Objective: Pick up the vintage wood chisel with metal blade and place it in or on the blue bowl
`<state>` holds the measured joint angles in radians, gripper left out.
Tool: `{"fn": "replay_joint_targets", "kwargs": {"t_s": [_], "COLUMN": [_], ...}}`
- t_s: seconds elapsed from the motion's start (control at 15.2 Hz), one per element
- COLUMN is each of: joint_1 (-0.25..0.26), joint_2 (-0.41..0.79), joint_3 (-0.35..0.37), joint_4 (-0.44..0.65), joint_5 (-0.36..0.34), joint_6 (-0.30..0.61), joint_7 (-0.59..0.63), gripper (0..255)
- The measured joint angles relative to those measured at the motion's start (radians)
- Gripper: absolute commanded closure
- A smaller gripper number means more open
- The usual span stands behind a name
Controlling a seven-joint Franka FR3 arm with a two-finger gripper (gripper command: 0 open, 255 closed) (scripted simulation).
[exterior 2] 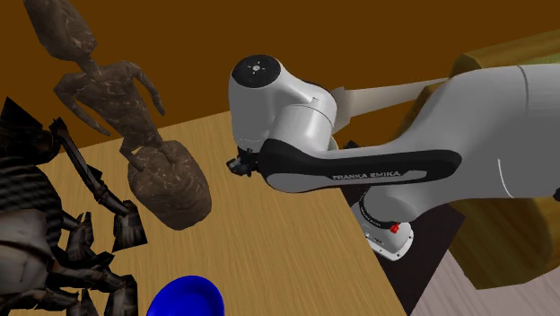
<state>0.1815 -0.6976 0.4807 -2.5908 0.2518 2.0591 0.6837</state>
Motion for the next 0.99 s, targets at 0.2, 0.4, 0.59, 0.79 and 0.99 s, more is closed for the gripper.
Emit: {"fn": "replay_joint_targets", "kwargs": {"t_s": [0.2,0.4,0.59,0.79,0.99], "joint_1": [0.008,0.015,0.018,0.009,-0.004], "joint_2": [0.004,0.042,0.093,0.150,0.205], "joint_3": [0.022,0.085,0.168,0.247,0.334], "joint_4": [0.027,0.081,0.139,0.209,0.268], "joint_5": [0.006,0.018,0.028,0.022,0.011], "joint_6": [-0.020,-0.027,-0.023,-0.026,-0.022], "joint_7": [0.029,0.099,0.186,0.269,0.359], "gripper": [255,255,255,255,255]}}
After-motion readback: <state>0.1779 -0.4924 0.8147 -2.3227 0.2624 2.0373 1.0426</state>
